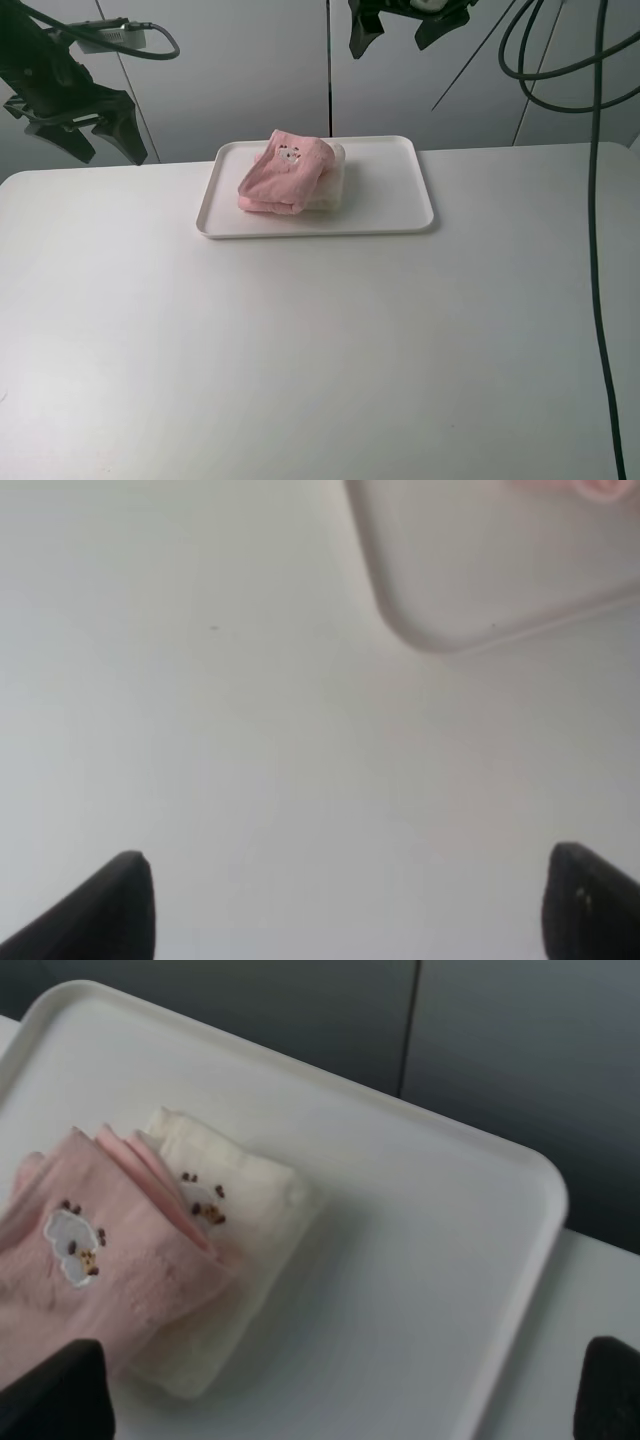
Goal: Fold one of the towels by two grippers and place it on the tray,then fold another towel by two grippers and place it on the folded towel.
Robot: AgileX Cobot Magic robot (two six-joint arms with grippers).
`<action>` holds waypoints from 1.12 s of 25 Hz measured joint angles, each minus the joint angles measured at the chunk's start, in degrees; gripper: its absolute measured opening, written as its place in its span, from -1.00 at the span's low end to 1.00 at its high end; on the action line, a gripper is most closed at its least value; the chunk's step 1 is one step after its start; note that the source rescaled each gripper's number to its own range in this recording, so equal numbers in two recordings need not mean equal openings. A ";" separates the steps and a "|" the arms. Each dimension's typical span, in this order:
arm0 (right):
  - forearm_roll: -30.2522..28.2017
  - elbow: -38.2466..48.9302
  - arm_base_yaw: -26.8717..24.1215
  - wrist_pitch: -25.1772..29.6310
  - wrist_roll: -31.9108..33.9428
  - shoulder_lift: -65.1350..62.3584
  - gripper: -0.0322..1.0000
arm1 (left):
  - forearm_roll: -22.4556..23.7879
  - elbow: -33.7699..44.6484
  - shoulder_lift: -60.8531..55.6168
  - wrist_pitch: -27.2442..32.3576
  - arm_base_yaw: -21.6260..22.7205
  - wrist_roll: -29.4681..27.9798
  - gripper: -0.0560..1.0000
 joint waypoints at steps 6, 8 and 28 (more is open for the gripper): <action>-3.29 11.50 0.00 0.09 0.98 -6.85 0.99 | 0.37 12.67 -10.84 -5.36 1.85 0.11 0.99; -3.69 17.60 0.00 -2.01 0.99 -10.21 0.97 | 0.47 19.31 -15.24 -7.26 3.19 0.11 0.99; -4.01 81.56 0.00 -12.54 2.93 -71.22 0.99 | 1.14 48.55 -62.34 -5.91 7.35 -4.14 0.99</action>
